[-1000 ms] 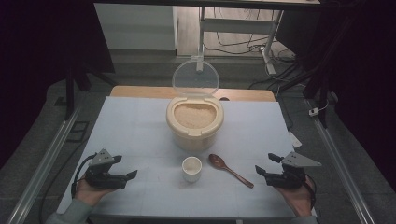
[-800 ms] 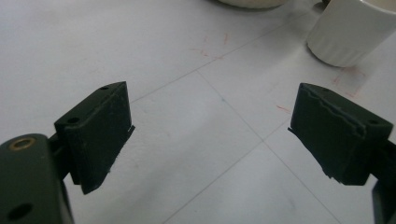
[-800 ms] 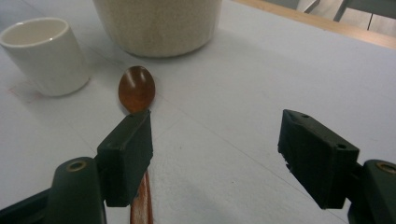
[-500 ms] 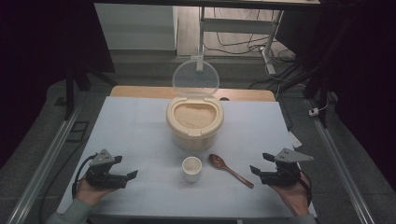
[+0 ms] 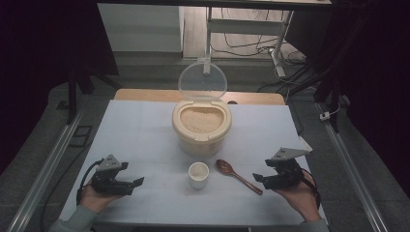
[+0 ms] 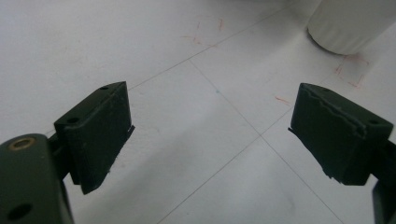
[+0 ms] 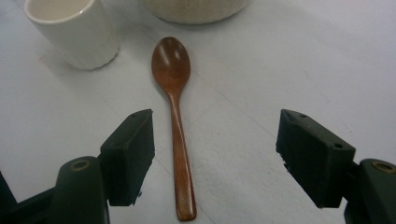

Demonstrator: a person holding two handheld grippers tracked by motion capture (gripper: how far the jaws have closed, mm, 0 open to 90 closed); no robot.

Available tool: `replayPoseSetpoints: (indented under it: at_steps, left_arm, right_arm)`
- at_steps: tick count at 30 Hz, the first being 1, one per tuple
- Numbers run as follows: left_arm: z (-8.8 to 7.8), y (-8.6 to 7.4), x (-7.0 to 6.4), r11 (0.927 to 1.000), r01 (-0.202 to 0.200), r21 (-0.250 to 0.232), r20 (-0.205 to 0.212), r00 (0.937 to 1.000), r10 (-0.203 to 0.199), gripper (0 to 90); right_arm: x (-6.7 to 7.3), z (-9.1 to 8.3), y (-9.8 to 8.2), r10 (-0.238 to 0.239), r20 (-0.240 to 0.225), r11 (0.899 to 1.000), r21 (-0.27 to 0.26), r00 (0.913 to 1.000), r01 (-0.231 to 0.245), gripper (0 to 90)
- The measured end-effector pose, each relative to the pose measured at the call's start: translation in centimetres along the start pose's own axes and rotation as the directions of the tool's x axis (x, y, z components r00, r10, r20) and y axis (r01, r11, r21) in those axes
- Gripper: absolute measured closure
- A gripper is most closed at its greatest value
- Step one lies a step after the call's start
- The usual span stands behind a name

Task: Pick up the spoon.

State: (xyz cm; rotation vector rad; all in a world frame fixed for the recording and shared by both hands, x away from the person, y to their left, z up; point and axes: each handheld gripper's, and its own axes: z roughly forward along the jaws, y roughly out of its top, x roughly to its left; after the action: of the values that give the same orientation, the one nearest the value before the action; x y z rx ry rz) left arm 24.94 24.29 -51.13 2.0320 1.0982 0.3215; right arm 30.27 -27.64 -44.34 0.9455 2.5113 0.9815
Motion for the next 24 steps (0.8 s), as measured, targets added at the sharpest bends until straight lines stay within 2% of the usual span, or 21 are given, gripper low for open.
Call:
replayPoseSetpoints:
  at_steps: [1, 2, 4, 5, 7, 8, 12, 16, 18, 24]
  left_arm:
    - [0.0, 0.0, 0.0, 1.0000, 0.001, 0.000, -0.002, 1.0000, -0.001, 12.7]
    - [0.0, 0.0, 0.0, 1.0000, 0.000, -0.001, -0.003, 1.0000, 0.000, 12.7]
    - [0.1, 0.0, 0.0, 1.0000, 0.002, -0.002, 0.000, 1.0000, -0.002, 12.7]
    - [0.1, 0.0, 0.0, 1.0000, -0.003, -0.002, 0.000, 1.0000, 0.003, 12.7]
    - [0.1, 0.1, 0.0, 1.0000, -0.009, -0.001, 0.004, 1.0000, 0.009, 12.8]
    - [0.1, 0.1, -0.1, 0.9999, -0.012, 0.000, 0.004, 0.9999, 0.012, 12.8]
    - [0.2, 0.1, -0.2, 0.9999, -0.017, 0.002, 0.006, 0.9998, 0.017, 12.7]
    - [0.2, 0.1, -0.2, 0.9999, -0.015, 0.000, 0.006, 0.9999, 0.015, 12.8]
    - [0.2, 0.1, -0.2, 0.9998, -0.017, 0.001, 0.005, 0.9998, 0.017, 12.8]
    - [0.4, 0.1, -0.2, 0.9998, -0.021, 0.007, 0.006, 0.9998, 0.021, 12.7]
  right_arm:
    - [0.2, 0.4, 0.6, -0.007, -0.002, 1.000, 0.028, 1.0000, 0.007, 28.5]
    - [0.2, 0.4, 0.6, -0.007, -0.002, 1.000, 0.028, 1.0000, 0.007, 28.5]
    - [0.4, 1.3, 1.4, -0.022, -0.011, 0.996, 0.083, 0.9997, 0.023, 28.8]
    - [0.4, 1.3, 1.4, -0.022, -0.011, 0.996, 0.083, 0.9997, 0.023, 28.8]
    - [0.8, 2.4, 1.9, -0.051, -0.014, 0.987, 0.150, 0.9986, 0.052, 29.2]
    - [0.8, 2.4, 1.9, -0.051, -0.014, 0.987, 0.150, 0.9986, 0.052, 29.2]
    - [1.3, 4.0, 1.6, -0.068, -0.050, 0.973, 0.218, 0.9964, 0.077, 31.5]
    - [1.2, 4.5, 1.4, -0.077, -0.053, 0.967, 0.241, 0.9957, 0.087, 34.3]
    - [1.2, 5.0, 1.2, -0.085, -0.066, 0.958, 0.268, 0.9942, 0.099, 36.4]
    - [1.1, 5.5, 1.0, -0.079, -0.086, 0.952, 0.290, 0.9931, 0.101, 40.9]
